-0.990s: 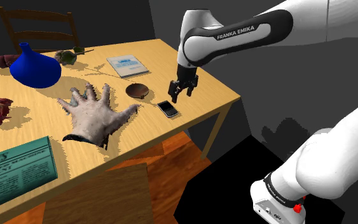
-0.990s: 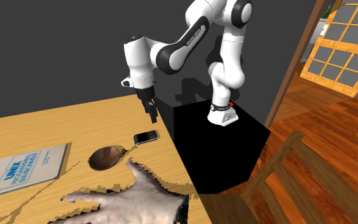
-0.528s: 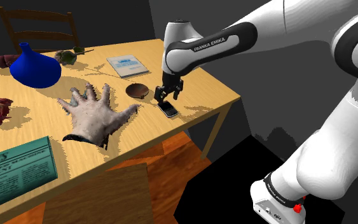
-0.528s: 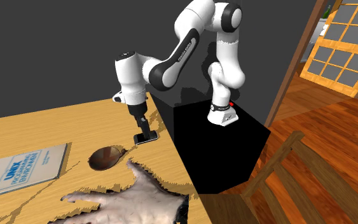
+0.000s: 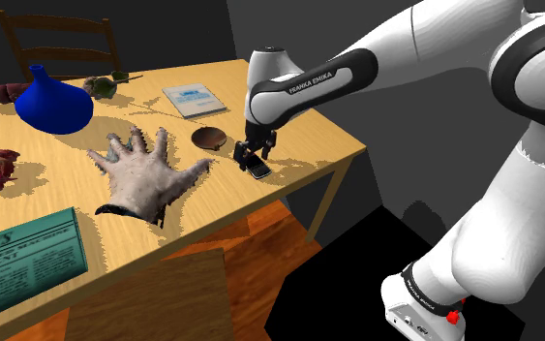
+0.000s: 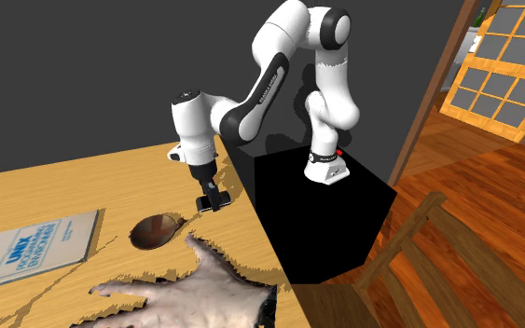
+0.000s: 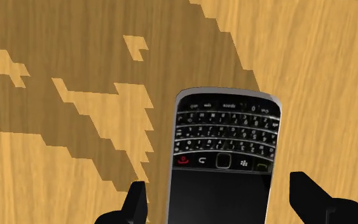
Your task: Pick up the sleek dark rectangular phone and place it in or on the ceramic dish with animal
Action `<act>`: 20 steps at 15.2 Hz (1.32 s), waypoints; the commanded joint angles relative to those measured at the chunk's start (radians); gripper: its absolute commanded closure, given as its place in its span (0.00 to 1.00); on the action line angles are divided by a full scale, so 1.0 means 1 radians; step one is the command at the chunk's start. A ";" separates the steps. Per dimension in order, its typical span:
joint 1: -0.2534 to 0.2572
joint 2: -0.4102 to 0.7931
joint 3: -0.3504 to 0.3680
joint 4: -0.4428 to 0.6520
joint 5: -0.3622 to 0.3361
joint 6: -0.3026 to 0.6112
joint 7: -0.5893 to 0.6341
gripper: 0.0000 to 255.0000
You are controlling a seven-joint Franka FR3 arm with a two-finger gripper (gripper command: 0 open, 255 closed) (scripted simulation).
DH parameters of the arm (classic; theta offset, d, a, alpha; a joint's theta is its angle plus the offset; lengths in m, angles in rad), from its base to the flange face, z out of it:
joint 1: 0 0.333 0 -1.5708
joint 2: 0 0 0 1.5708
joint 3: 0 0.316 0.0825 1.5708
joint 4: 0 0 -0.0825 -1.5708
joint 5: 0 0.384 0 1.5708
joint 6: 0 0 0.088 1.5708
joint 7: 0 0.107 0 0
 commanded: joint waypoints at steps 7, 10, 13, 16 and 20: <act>0.001 0.002 0.000 0.000 0.000 0.002 0.001 1.00; 0.001 0.002 0.000 0.000 0.000 0.002 0.002 1.00; 0.001 0.001 0.000 -0.001 0.000 0.003 0.001 1.00; 0.000 -0.006 0.001 0.005 0.001 -0.010 0.001 1.00; -0.001 -0.034 0.001 0.025 0.005 -0.059 0.000 1.00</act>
